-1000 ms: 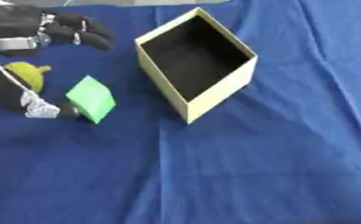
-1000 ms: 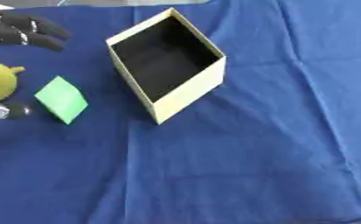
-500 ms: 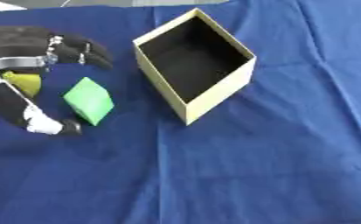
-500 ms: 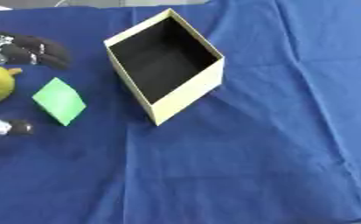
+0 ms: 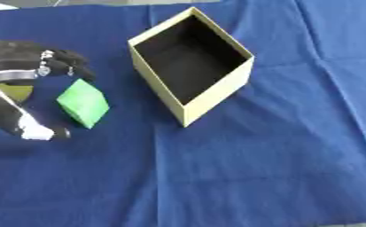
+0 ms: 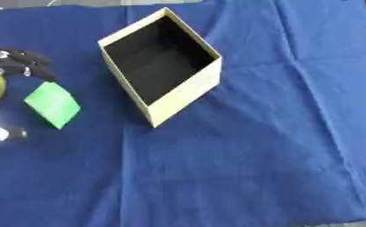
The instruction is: Pick up objects on the table and place them in the box.
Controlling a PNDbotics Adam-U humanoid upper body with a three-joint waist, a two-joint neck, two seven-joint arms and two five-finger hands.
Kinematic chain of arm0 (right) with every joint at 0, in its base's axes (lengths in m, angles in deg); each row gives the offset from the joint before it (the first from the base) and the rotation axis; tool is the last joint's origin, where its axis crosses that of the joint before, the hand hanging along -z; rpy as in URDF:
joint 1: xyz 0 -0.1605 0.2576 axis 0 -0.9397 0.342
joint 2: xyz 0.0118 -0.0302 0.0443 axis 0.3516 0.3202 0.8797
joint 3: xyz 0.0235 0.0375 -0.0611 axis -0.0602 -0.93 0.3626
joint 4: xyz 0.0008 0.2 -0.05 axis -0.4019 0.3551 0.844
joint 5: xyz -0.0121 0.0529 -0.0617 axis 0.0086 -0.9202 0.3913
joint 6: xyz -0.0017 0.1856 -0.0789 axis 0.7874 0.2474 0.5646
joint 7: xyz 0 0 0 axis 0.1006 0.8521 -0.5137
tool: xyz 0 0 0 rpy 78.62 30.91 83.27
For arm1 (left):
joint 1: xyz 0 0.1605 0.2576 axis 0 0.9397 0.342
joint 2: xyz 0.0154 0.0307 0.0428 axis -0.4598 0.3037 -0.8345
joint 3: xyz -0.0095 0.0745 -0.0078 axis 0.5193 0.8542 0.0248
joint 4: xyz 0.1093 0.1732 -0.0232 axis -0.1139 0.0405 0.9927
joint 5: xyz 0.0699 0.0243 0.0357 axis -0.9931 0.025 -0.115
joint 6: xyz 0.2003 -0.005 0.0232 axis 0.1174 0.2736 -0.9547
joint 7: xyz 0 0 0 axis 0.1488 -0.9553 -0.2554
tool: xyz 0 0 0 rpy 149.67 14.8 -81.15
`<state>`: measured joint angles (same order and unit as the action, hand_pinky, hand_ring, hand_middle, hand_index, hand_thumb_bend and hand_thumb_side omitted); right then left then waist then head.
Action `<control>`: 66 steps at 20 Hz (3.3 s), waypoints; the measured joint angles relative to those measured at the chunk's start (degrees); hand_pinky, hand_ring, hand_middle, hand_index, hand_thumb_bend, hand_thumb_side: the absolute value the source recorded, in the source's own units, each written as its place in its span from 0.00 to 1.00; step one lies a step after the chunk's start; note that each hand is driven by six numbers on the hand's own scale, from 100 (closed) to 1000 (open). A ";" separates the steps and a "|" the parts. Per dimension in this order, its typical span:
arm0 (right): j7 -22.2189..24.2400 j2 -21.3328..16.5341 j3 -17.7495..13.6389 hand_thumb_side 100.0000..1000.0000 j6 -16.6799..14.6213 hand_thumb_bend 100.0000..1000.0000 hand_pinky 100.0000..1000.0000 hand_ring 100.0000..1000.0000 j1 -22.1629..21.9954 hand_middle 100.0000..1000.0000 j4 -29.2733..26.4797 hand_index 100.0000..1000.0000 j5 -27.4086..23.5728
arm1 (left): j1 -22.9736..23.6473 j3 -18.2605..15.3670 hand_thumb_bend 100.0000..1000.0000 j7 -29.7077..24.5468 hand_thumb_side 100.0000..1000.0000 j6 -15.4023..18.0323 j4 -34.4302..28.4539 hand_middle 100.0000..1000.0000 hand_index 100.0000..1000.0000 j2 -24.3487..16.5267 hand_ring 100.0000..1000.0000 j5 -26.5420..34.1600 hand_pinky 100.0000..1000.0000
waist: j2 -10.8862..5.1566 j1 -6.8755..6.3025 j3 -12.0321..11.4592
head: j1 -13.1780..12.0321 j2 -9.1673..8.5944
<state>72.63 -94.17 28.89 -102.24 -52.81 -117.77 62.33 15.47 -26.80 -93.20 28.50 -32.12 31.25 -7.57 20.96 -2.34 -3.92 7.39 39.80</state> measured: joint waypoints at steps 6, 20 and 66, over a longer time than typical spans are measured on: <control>0.33 0.06 0.19 0.57 0.13 0.00 0.85 0.74 0.01 0.46 0.00 0.70 -0.16 | -1.09 -0.44 0.43 0.70 0.46 1.09 4.14 0.81 0.95 2.56 1.00 -1.43 0.94 | 0.17 0.10 0.04 | 0.17 0.03; 0.93 0.07 0.23 0.57 0.75 0.00 0.85 0.74 -0.04 0.46 0.00 0.70 -0.76 | -4.85 -2.98 0.43 0.08 0.36 0.60 12.92 0.83 0.93 7.26 1.00 -3.15 0.98 | 0.14 0.22 -0.32 | 1.35 4.04; 1.42 0.41 0.24 0.57 2.81 0.00 0.86 0.72 -0.86 0.44 0.00 0.69 -1.44 | -8.83 -0.59 0.47 2.59 0.33 3.12 24.67 0.83 0.92 8.73 0.97 -4.52 0.98 | -0.39 -0.84 -0.43 | 2.18 4.06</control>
<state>74.05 -93.76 29.13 -99.43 -53.67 -117.77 60.89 6.64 -27.39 -90.61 31.62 -7.45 39.98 -12.09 20.57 -3.17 -4.35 9.57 43.86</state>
